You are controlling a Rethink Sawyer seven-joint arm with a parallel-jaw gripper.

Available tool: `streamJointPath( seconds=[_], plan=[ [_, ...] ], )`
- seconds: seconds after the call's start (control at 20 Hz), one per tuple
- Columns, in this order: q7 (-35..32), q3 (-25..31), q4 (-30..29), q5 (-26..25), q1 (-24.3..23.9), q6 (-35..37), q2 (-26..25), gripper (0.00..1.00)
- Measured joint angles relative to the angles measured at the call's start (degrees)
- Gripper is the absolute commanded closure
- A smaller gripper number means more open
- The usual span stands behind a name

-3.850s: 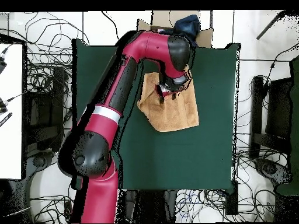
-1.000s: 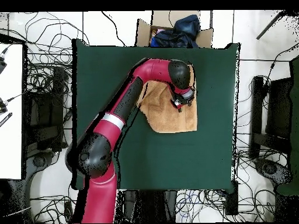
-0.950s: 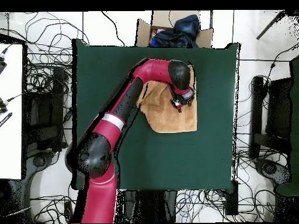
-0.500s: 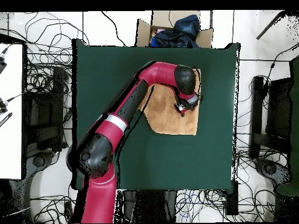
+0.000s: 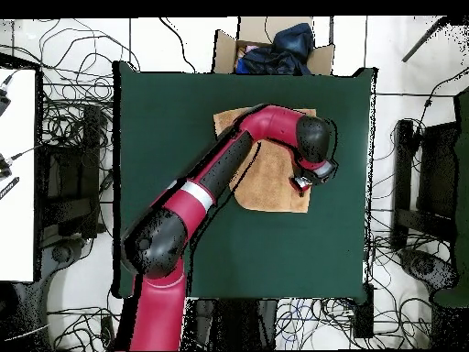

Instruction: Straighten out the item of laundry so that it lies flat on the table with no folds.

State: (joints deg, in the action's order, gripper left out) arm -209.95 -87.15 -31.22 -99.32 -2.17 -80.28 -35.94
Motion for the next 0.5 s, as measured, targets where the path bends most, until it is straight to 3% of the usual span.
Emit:
streamJointPath(
  seconds=[0.5],
  plan=[
    [3.31, 2.39, -4.3, -1.48, -1.55, 0.0, 2.29, 0.0]
  ],
)
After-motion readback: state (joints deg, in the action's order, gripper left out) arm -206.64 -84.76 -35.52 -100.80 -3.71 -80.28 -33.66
